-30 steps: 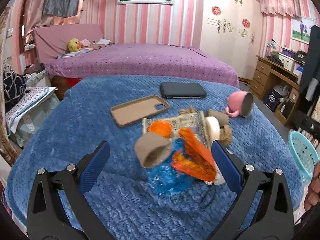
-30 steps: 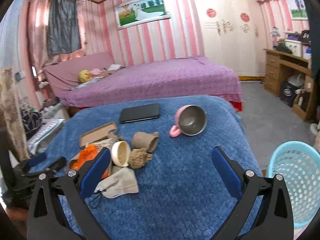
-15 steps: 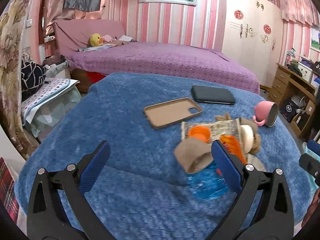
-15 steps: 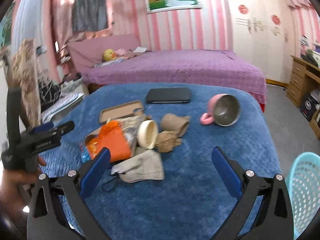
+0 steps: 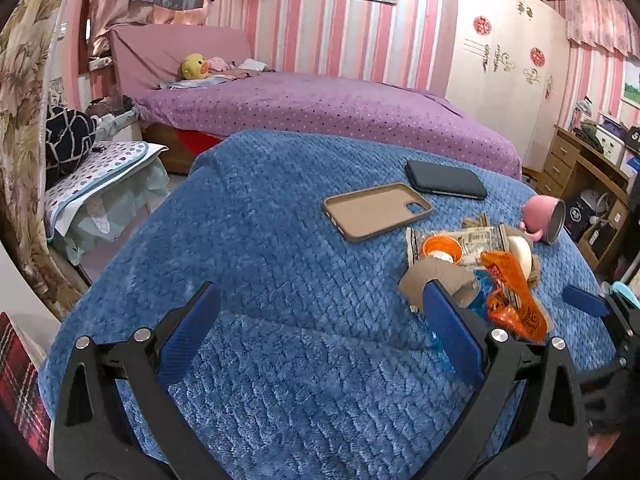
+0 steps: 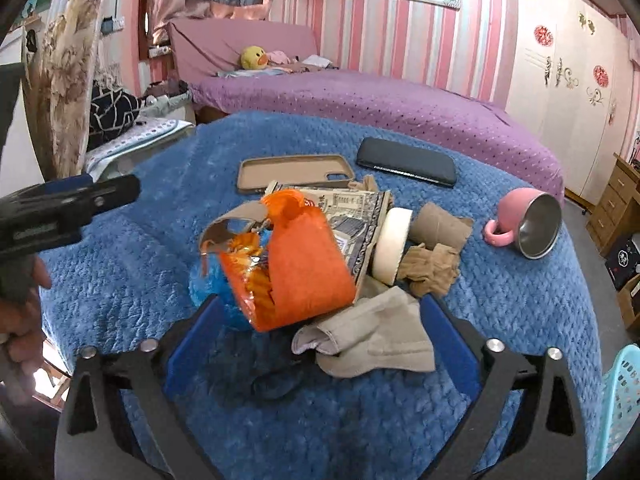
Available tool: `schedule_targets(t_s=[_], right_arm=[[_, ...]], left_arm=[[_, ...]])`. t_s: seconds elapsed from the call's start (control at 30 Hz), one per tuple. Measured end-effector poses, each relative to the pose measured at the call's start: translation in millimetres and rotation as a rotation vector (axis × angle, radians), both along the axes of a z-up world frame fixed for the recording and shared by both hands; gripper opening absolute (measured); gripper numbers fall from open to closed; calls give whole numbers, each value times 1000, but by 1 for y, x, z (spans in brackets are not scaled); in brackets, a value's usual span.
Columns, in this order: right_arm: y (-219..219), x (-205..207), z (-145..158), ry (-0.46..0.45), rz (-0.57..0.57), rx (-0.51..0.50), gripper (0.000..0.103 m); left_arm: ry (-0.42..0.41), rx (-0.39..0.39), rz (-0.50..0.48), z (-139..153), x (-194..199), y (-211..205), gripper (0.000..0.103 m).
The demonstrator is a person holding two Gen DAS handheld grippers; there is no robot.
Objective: Collect trash
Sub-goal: 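Grasp the blue plastic bag with the left tool while the right grasps the orange wrapper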
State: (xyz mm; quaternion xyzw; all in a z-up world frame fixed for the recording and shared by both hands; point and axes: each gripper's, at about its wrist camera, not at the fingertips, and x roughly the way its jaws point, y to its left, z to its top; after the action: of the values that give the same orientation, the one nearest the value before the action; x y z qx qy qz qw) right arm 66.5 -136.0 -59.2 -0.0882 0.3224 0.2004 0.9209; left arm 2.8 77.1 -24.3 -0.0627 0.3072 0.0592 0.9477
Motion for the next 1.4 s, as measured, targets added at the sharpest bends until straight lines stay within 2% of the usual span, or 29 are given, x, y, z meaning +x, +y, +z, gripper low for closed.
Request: schedule_targets(t_s=[0.1,0.17,0.2,0.3,0.33,0.5,0.7,0.97,1.07,1.13,1.2,1.23,1.4], right_arm=[[3,6,-3,15,9,-15,77],[4,6,-2,4,14,-29,61],[4,7,-1,0,16,-30,57],[-2,7,2,4,11,-31,26],[-5,6,4,2,5,-26,19],[-26,5,15,-13,-9,27,4],[-46,1,26,-40,-27,65,1],[-71,-5,39,-72,-54,110,1],[-81,-5,41,-73,-61,120,1],[-88,-6,43,-76,-68,126,1],[-95,-7,45,-80,-78,134,1],[-101,-8,47,-85,-86,141,1],[-121,-14,56,-116,-118,172,1]], left_arm=[[15,0,-32,-2,-1,-2,98],[29,-7,-61,-4,0,-5,98],[33,-8,-82,-5,0,-8,98],[42,-3,-139,-7,0,-19,98],[46,-8,-159,-8,0,-22,97],[50,-17,-217,-9,0,-38,97],[66,-69,-291,-10,3,-64,97],[78,-1,-363,-14,11,-112,95],[124,19,-377,-23,22,-125,76],[162,19,-392,-29,27,-131,41],[191,12,-406,-36,32,-132,23],[177,5,-407,-35,32,-132,18],[-2,-32,-392,-4,14,-120,14]])
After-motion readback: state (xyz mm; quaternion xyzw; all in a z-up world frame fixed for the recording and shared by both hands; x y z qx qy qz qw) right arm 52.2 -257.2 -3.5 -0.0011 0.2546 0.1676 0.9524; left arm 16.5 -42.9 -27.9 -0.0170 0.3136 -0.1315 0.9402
